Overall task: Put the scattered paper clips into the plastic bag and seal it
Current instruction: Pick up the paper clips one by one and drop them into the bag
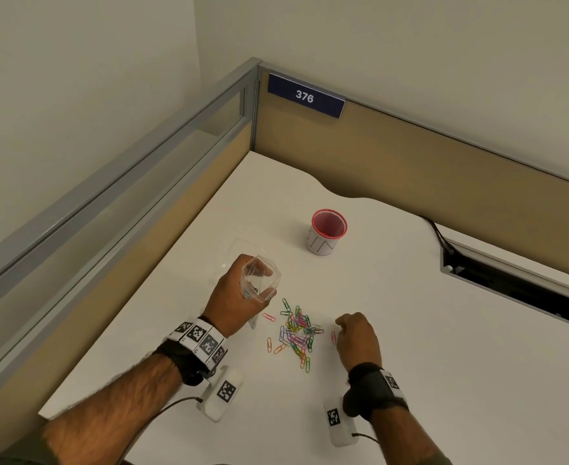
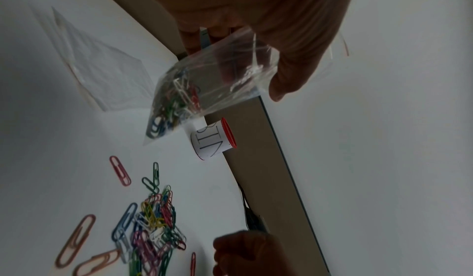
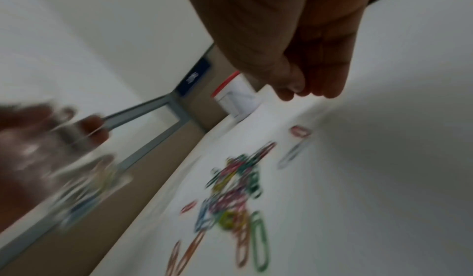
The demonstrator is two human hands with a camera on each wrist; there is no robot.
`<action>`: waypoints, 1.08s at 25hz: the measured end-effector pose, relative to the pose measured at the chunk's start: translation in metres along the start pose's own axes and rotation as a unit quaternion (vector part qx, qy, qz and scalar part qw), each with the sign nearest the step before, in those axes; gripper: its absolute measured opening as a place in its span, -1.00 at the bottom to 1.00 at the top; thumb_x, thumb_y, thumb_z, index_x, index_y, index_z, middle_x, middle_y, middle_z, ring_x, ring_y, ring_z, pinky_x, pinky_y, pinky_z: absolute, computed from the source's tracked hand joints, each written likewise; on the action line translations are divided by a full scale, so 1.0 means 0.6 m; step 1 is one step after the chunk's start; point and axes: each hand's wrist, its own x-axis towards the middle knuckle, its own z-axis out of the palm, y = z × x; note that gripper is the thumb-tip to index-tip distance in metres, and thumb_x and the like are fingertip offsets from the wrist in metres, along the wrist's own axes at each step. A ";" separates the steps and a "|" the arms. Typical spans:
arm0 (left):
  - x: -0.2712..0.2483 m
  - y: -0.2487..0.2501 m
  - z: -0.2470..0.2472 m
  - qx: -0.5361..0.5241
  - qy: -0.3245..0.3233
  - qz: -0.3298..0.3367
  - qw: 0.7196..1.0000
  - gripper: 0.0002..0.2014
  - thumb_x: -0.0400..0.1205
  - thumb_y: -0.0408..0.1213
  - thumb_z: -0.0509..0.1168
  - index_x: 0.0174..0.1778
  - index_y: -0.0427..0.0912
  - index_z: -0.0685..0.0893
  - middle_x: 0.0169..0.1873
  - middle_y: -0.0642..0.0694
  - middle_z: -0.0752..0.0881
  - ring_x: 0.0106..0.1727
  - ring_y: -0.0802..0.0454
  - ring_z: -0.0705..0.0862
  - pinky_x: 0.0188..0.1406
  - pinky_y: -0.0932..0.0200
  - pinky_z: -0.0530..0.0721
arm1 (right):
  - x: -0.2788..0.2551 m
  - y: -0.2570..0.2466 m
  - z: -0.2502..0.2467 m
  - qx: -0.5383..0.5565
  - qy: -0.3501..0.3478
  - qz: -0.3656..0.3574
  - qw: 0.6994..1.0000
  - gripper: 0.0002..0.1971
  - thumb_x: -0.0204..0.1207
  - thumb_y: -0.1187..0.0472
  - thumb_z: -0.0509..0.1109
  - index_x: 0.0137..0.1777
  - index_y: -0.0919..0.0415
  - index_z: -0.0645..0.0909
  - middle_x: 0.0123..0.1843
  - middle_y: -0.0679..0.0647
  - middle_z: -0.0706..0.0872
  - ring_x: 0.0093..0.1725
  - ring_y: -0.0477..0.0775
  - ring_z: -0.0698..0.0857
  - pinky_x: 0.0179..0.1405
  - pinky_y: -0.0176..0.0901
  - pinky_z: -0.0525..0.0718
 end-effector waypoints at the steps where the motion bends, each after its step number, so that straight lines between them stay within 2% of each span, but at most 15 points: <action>1: -0.001 -0.003 0.002 -0.001 0.002 -0.003 1.000 -0.60 0.41 -0.16 0.54 0.10 -0.09 0.58 0.10 -0.04 0.74 0.21 -0.01 0.71 0.30 -0.08 0.68 | -0.001 0.016 -0.007 0.012 0.015 0.041 0.999 -0.72 0.60 0.36 0.23 0.23 0.24 0.66 0.24 0.18 0.66 0.22 0.20 0.66 0.26 -0.05 0.60; 2: -0.002 -0.005 0.003 -0.002 0.005 -0.006 1.000 -0.59 0.40 -0.16 0.54 0.10 -0.10 0.58 0.10 -0.05 0.74 0.21 -0.01 0.71 0.29 -0.08 0.69 | -0.004 0.029 -0.012 0.014 0.019 0.069 0.997 -0.73 0.59 0.35 0.23 0.22 0.26 0.66 0.25 0.21 0.66 0.21 0.22 0.67 0.27 -0.04 0.60; 4: -0.004 -0.009 0.004 -0.006 0.011 -0.008 1.000 -0.60 0.40 -0.18 0.54 0.10 -0.09 0.58 0.10 -0.05 0.74 0.20 -0.02 0.71 0.29 -0.08 0.69 | -0.010 0.033 -0.007 -0.001 0.008 0.076 0.997 -0.73 0.60 0.34 0.23 0.22 0.30 0.65 0.24 0.26 0.65 0.21 0.26 0.66 0.27 -0.03 0.59; 7: -0.004 -0.010 0.007 -0.007 0.015 -0.007 1.000 -0.61 0.42 -0.27 0.56 0.10 -0.08 0.58 0.11 -0.06 0.74 0.20 -0.03 0.71 0.30 -0.07 0.69 | -0.013 -0.007 0.018 -0.013 -0.024 0.034 0.999 -0.76 0.64 0.29 0.20 0.18 0.29 0.64 0.20 0.24 0.63 0.16 0.23 0.67 0.17 -0.09 0.59; 9: -0.001 -0.009 0.009 -0.011 0.019 -0.004 1.000 -0.61 0.42 -0.25 0.55 0.10 -0.09 0.58 0.11 -0.07 0.73 0.21 -0.04 0.71 0.30 -0.05 0.69 | -0.010 -0.039 0.033 -0.011 -0.051 -0.014 0.999 -0.77 0.66 0.26 0.21 0.15 0.26 0.67 0.17 0.21 0.66 0.10 0.18 0.68 0.10 -0.16 0.59; 12: 0.002 -0.002 0.009 -0.015 0.028 0.004 0.999 -0.61 0.41 -0.24 0.54 0.10 -0.11 0.58 0.10 -0.08 0.74 0.20 -0.05 0.71 0.29 -0.02 0.69 | 0.012 -0.068 0.024 0.030 -0.052 -0.031 0.998 -0.77 0.64 0.25 0.26 0.21 0.20 0.67 0.22 0.16 0.69 0.16 0.14 0.70 0.21 -0.11 0.64; 15: 0.003 -0.002 0.009 -0.015 0.029 -0.001 0.999 -0.61 0.41 -0.27 0.55 0.10 -0.13 0.58 0.09 -0.08 0.74 0.19 -0.03 0.71 0.29 0.04 0.68 | 0.034 -0.077 0.009 0.021 -0.073 -0.070 0.995 -0.65 0.58 0.11 0.36 0.36 0.12 0.57 0.31 0.11 0.61 0.28 0.13 0.60 0.31 -0.02 0.60; 17: 0.000 0.000 0.011 -0.017 0.030 -0.008 0.999 -0.60 0.42 -0.28 0.56 0.11 -0.13 0.58 0.09 -0.08 0.74 0.19 -0.01 0.70 0.28 0.10 0.68 | 0.035 -0.090 0.011 -0.032 -0.122 -0.127 0.984 -0.49 0.50 -0.01 0.43 0.44 0.05 0.48 0.33 0.07 0.53 0.33 0.14 0.50 0.33 0.05 0.57; 18: -0.002 0.001 0.013 -0.019 0.029 -0.011 0.999 -0.60 0.42 -0.30 0.57 0.11 -0.12 0.58 0.09 -0.09 0.74 0.20 -0.01 0.70 0.29 0.11 0.67 | 0.031 -0.097 0.014 -0.074 -0.137 -0.157 0.975 -0.47 0.47 -0.03 0.43 0.44 0.03 0.48 0.31 0.07 0.52 0.32 0.15 0.47 0.29 0.07 0.57; 21: -0.005 0.006 0.019 -0.013 0.031 -0.014 0.999 -0.58 0.44 -0.38 0.60 0.12 -0.11 0.58 0.11 -0.08 0.74 0.22 0.01 0.71 0.29 0.17 0.67 | 0.019 -0.098 0.028 -0.149 -0.124 -0.218 0.956 -0.64 0.54 0.05 0.36 0.32 0.08 0.57 0.23 0.08 0.53 0.24 0.17 0.50 0.16 0.03 0.61; 23: -0.001 0.009 0.022 -0.010 0.030 -0.009 0.999 -0.58 0.44 -0.37 0.60 0.13 -0.12 0.58 0.11 -0.07 0.74 0.22 0.01 0.71 0.29 0.17 0.67 | 0.019 -0.086 0.023 -0.144 -0.120 -0.212 0.959 -0.73 0.61 0.12 0.28 0.27 0.11 0.59 0.20 0.08 0.55 0.23 0.15 0.52 0.13 -0.01 0.63; 24: 0.001 0.009 0.022 -0.013 0.030 -0.008 0.999 -0.58 0.43 -0.37 0.60 0.13 -0.12 0.58 0.11 -0.08 0.74 0.22 0.00 0.71 0.30 0.15 0.67 | 0.019 -0.082 0.019 -0.133 -0.124 -0.204 0.962 -0.72 0.61 0.10 0.28 0.28 0.10 0.58 0.20 0.07 0.55 0.22 0.13 0.52 0.13 -0.02 0.63; 27: 0.000 0.015 0.021 -0.021 0.024 -0.003 0.999 -0.59 0.43 -0.34 0.58 0.12 -0.10 0.58 0.11 -0.09 0.74 0.23 -0.02 0.71 0.30 0.10 0.68 | 0.011 -0.078 0.008 -0.115 -0.147 -0.198 0.962 -0.53 0.49 -0.06 0.40 0.37 0.05 0.51 0.23 0.04 0.51 0.23 0.09 0.48 0.14 0.01 0.63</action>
